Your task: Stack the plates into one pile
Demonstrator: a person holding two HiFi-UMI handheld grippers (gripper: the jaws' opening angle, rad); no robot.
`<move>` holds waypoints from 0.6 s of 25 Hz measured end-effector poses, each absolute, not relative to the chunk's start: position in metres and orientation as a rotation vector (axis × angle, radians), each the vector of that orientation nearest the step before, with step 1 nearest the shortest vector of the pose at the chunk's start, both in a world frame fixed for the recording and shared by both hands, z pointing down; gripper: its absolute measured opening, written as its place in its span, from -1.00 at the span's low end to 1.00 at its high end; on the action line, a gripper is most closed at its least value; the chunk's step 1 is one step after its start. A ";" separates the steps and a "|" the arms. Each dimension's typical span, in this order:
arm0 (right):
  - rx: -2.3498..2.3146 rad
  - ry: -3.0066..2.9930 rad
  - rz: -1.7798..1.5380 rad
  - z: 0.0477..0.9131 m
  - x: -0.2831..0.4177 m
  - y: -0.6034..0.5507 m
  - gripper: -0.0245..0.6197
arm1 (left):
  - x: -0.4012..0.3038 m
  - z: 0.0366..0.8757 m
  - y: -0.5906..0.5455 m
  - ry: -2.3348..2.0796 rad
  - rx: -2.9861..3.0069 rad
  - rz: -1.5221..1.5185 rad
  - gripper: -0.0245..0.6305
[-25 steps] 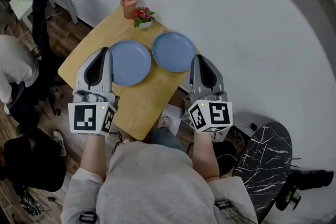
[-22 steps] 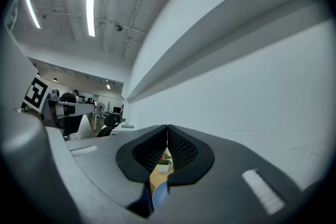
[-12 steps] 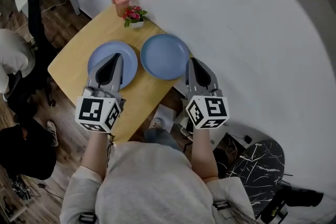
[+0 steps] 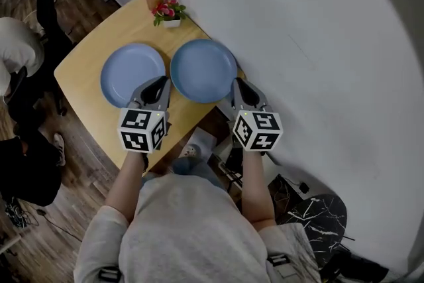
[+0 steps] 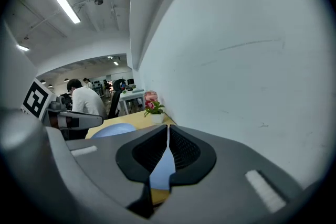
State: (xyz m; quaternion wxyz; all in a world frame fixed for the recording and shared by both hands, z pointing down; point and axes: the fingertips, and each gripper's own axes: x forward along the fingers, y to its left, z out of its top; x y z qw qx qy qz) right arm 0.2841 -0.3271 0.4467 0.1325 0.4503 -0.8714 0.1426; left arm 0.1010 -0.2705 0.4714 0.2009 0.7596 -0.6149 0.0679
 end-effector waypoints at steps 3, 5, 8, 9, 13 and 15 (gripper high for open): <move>1.269 -2.490 0.455 0.470 0.288 -0.339 -0.90 | 0.114 0.506 -0.276 -1.664 2.036 0.244 -0.74; 1.254 -2.458 0.481 0.486 0.292 -0.346 -0.90 | 0.118 0.529 -0.278 -1.646 1.965 0.265 -0.73; 1.232 -2.414 0.525 0.510 0.296 -0.354 -0.90 | 0.122 0.558 -0.280 -1.639 1.868 0.289 -0.71; 1.225 -2.401 0.539 0.517 0.298 -0.356 -0.90 | 0.123 0.567 -0.280 -1.638 1.843 0.297 -0.68; 1.212 -2.343 0.566 0.541 0.305 -0.367 -0.90 | 0.127 0.595 -0.282 -1.631 1.754 0.318 -0.53; 1.214 -2.312 0.575 0.551 0.309 -0.373 -0.85 | 0.128 0.607 -0.282 -1.626 1.710 0.315 -0.48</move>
